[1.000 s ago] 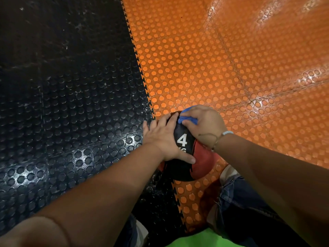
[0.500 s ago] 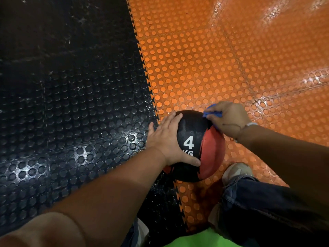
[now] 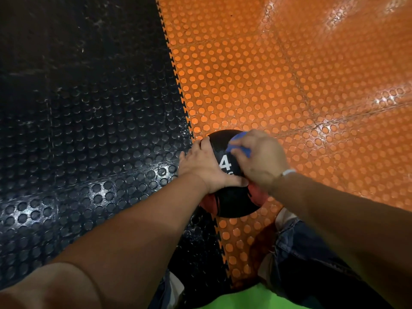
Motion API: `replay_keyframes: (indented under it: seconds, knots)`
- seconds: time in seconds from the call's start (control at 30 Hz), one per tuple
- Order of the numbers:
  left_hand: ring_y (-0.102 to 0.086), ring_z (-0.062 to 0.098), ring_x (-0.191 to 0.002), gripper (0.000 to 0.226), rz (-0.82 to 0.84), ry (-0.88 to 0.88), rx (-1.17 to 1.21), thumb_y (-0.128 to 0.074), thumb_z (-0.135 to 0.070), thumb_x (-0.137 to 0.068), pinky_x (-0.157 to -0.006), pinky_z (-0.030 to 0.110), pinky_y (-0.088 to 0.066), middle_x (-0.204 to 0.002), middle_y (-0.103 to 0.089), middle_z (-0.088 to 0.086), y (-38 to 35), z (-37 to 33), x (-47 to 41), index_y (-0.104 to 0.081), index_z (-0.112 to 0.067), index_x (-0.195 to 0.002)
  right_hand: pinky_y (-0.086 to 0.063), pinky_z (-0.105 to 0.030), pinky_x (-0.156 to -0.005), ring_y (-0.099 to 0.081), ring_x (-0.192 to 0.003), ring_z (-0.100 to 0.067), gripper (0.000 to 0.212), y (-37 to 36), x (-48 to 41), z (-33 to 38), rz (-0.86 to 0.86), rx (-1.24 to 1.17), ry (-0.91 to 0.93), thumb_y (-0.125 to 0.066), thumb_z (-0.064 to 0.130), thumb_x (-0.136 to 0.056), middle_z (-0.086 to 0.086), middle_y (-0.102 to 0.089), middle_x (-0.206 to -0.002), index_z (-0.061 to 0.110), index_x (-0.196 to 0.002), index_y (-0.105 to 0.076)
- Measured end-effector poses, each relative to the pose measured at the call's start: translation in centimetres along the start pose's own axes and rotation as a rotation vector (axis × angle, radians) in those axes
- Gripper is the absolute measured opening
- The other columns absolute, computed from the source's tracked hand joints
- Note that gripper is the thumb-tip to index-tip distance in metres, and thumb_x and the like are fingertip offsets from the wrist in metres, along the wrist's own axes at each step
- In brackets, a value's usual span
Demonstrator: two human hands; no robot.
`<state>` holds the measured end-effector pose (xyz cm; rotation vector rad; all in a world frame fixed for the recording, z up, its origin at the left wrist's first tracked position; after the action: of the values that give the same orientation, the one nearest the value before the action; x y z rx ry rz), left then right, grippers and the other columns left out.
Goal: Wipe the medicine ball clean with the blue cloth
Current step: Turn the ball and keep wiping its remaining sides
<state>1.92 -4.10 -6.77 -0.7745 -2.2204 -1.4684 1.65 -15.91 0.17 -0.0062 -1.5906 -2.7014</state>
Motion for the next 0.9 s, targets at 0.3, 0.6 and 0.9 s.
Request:
replay_keyframes:
  seconds: [0.3, 0.6, 0.9]
  knots:
    - [-0.024, 0.028, -0.141, 0.136, 0.041, 0.058, -0.023, -0.07, -0.078, -0.047, -0.117, 0.046, -0.016, -0.156, -0.016, 0.005, 0.0, -0.8, -1.2, -0.004, -0.02, -0.15, -0.039, -0.019, -0.087, -0.06, -0.098, -0.017, 0.018, 1.6, 0.1, -4.2, -0.156, -0.168, -0.292, -0.06, 0.023, -0.088, -0.005, -0.068, -0.105, 0.018, -0.1, -0.072]
    - [-0.023, 0.029, -0.142, 0.144, 0.046, 0.067, -0.067, -0.067, -0.085, -0.04, -0.118, 0.045, -0.015, -0.155, -0.016, 0.009, 0.0, -0.7, -1.0, -0.001, -0.019, -0.15, -0.041, -0.03, -0.096, -0.058, -0.107, -0.026, 0.023, 1.5, 0.5, -6.6, -0.146, -0.161, -0.41, -0.06, 0.021, -0.088, -0.009, -0.066, -0.111, 0.014, -0.108, -0.07]
    - [-0.021, 0.027, -0.143, 0.144, 0.049, 0.046, -0.078, -0.068, -0.084, -0.042, -0.119, 0.045, -0.012, -0.156, -0.015, 0.008, 0.2, -0.3, -0.4, -0.001, -0.017, -0.15, -0.041, -0.031, -0.092, -0.057, -0.106, -0.03, 0.024, 1.1, 2.1, -9.0, -0.17, -0.185, -0.546, -0.053, 0.023, -0.092, -0.013, -0.066, -0.108, 0.013, -0.107, -0.069]
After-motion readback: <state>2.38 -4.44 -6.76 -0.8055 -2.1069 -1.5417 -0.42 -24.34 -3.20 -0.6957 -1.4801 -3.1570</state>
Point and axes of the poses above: each hand's wrist, its own x-axis away from the middle knuckle, its own y-axis out of the back of the hand, z = x × y, the point moved 10 cm from there along -x, towards the middle knuckle
